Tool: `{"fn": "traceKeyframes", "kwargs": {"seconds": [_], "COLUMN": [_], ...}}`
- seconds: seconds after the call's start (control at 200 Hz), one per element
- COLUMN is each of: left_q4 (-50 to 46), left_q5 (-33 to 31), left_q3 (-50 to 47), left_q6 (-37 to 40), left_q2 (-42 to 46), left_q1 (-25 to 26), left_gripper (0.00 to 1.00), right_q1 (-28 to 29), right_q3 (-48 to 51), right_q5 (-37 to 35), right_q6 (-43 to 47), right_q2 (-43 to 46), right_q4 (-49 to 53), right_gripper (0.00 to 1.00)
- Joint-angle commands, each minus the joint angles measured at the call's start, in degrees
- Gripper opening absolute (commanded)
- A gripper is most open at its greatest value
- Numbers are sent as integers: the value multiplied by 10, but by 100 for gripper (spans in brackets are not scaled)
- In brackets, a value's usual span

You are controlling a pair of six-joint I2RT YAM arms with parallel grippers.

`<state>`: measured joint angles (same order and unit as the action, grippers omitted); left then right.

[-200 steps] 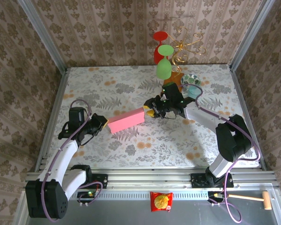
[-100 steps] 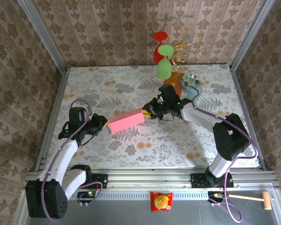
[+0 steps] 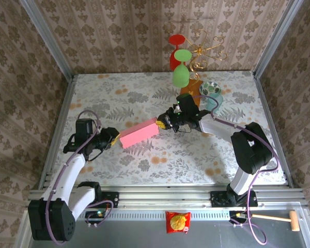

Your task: Fold the paper box

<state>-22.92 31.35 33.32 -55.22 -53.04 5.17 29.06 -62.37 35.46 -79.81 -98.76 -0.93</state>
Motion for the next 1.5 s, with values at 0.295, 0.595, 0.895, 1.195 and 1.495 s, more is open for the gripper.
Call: {"fn": "traceKeyframes", "kwargs": {"seconds": [0.295, 0.595, 0.895, 1.195, 1.495], "left_q4": [-20, -15, 20, 8, -18], "left_q5": [9, 31, 11, 5, 10], "left_q3": [-2, -17, -54, -58, -5], "left_q6": [-41, -59, -48, -33, 0], "left_q2": [28, 63, 28, 20, 6], "left_q1": [-5, 12, 23, 23, 61], "left_gripper": [33, 26, 20, 10, 19], "right_q1": [-6, -6, -7, -10, -44], "right_q3": [11, 6, 6, 11, 6], "right_q5": [-11, -10, -10, -10, -1], "right_q6": [-29, -28, -26, -22, 96], "right_q2": [-36, -42, -43, -42, -6], "right_q4": [52, 57, 56, 58, 162], "right_gripper": [13, 12, 12, 12, 16]}}
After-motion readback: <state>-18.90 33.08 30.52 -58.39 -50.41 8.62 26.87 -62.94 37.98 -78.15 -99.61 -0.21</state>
